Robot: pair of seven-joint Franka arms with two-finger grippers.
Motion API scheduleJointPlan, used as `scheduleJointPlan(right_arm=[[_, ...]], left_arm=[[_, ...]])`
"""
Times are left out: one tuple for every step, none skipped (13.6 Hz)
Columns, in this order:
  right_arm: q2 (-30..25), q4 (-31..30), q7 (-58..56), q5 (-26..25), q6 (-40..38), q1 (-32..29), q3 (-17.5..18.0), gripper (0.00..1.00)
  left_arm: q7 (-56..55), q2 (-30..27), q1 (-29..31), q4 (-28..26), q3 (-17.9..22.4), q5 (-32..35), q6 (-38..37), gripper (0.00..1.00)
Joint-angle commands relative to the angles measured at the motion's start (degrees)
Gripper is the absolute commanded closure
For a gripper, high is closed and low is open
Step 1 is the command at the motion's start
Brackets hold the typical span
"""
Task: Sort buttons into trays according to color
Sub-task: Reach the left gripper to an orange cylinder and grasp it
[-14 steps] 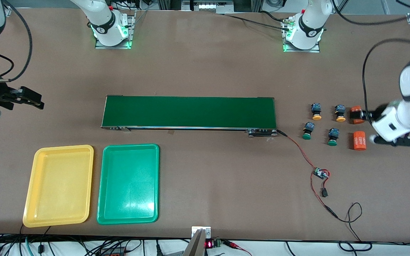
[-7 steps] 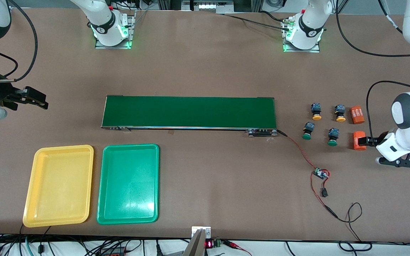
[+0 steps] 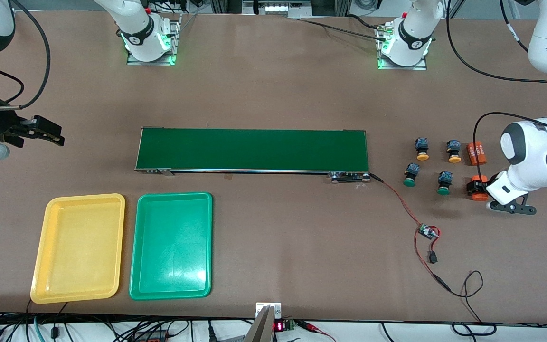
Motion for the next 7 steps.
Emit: scheduleJointPlan(right_arm=[[0.17,0.64,0.52,0.2,-0.19,0.54,0.22,0.0],[0.17,0.64,0.6,0.2,-0.02,0.46,0.22,0.0],[0.17,0.64,0.52,0.29,-0.02,0.46,0.22,0.0],[0.17,0.64,0.6,0.29,-0.02,0.46,0.22,0.0],[0.17,0.64,0.6,0.29,-0.02,0.46,0.22,0.0],[0.17,0.64,0.52,0.29,-0.02,0.46,0.22,0.0],[0.17,0.64,0.6,0.29,-0.02,0.46,0.22,0.0]], left_arm=[[5.69,-0.97,0.78,-0.23,-0.49,1.14,-4.39,0.72],[5.98,-1.23,0.78,0.03,-0.58,1.14,-6.33,0.74],[6.33,-2.19,0.69,0.38,-1.02,1.14,-8.09,0.74],[6.42,-3.5,0.43,0.47,-1.37,1.22,-10.37,0.74],[6.51,-5.26,-0.18,1.17,-2.42,1.23,-13.53,0.74],[6.51,-6.49,-0.19,1.96,-4.78,1.23,-17.39,0.74],[6.6,-8.07,-0.1,3.45,-7.76,1.23,-22.21,0.73]])
